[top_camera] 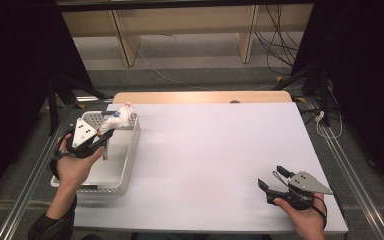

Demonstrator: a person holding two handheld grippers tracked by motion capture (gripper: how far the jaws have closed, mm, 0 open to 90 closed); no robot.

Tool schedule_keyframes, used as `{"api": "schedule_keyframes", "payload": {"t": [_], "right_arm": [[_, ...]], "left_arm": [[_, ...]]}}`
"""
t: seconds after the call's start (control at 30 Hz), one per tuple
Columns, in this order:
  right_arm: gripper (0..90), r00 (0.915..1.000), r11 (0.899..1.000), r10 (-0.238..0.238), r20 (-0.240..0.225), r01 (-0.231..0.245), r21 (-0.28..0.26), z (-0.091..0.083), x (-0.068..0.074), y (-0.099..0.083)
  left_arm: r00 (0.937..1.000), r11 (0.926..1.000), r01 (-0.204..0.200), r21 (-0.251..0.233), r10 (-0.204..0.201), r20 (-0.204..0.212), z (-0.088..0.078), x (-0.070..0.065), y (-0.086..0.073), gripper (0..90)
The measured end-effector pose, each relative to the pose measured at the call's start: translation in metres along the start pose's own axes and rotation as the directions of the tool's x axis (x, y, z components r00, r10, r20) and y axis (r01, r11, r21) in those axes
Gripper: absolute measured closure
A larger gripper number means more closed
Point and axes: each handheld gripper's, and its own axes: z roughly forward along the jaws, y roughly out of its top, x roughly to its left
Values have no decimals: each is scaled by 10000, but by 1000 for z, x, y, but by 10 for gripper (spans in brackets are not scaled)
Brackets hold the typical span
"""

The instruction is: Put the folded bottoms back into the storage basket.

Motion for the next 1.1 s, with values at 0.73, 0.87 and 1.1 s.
{"api": "schedule_keyframes", "payload": {"t": [0.73,0.87,1.1], "right_arm": [[195,10000,10000,31,20,-31,0,0,0,0],[195,10000,10000,25,23,-25,-11,0,0,0],[196,10000,10000,22,24,-22,5,0,0,0]], "left_arm": [[9999,9988,1,497,6,-140,1,11,-15,765],[9998,9984,-4,561,14,-177,0,13,-17,766],[9998,9982,17,602,-4,-215,-1,15,-21,766]]}}
